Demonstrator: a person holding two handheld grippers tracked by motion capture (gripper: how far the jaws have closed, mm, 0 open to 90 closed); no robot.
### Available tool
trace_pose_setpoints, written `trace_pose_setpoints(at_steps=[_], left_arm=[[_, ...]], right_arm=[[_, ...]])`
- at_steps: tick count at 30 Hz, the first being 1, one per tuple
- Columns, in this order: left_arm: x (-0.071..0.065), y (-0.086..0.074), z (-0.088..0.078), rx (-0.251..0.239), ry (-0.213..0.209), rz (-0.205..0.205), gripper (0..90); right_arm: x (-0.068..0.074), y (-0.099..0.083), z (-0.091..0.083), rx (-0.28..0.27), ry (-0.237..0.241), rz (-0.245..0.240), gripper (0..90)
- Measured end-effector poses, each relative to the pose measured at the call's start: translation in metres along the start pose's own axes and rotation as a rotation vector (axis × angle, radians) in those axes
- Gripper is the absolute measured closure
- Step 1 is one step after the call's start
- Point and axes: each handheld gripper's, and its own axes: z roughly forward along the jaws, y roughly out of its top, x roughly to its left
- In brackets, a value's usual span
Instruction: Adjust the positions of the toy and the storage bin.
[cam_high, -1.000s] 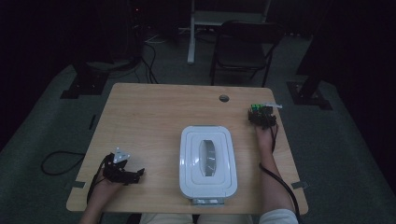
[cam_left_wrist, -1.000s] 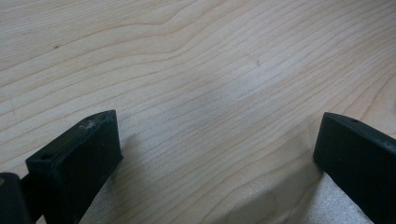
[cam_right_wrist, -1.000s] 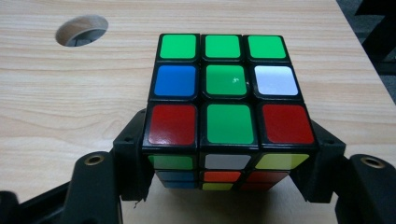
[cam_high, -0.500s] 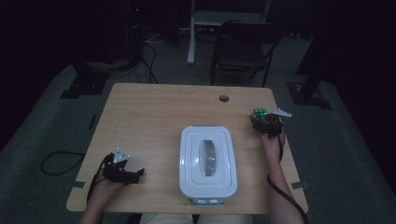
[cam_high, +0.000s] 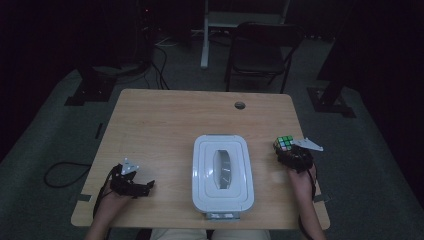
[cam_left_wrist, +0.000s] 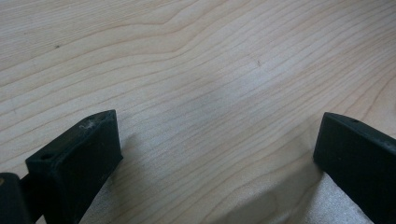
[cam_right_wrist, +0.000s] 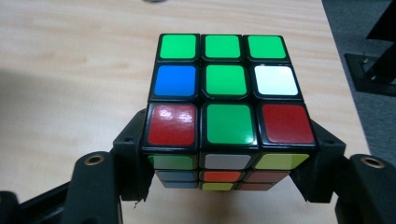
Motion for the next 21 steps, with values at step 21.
trace_pose_setpoints(at_steps=[21], left_arm=[[-0.002, 0.000, 0.000, 0.001, 0.012, -0.014, 1.4]], right_arm=[[0.002, -0.062, -0.066, 0.036, -0.028, 0.011, 33.8]])
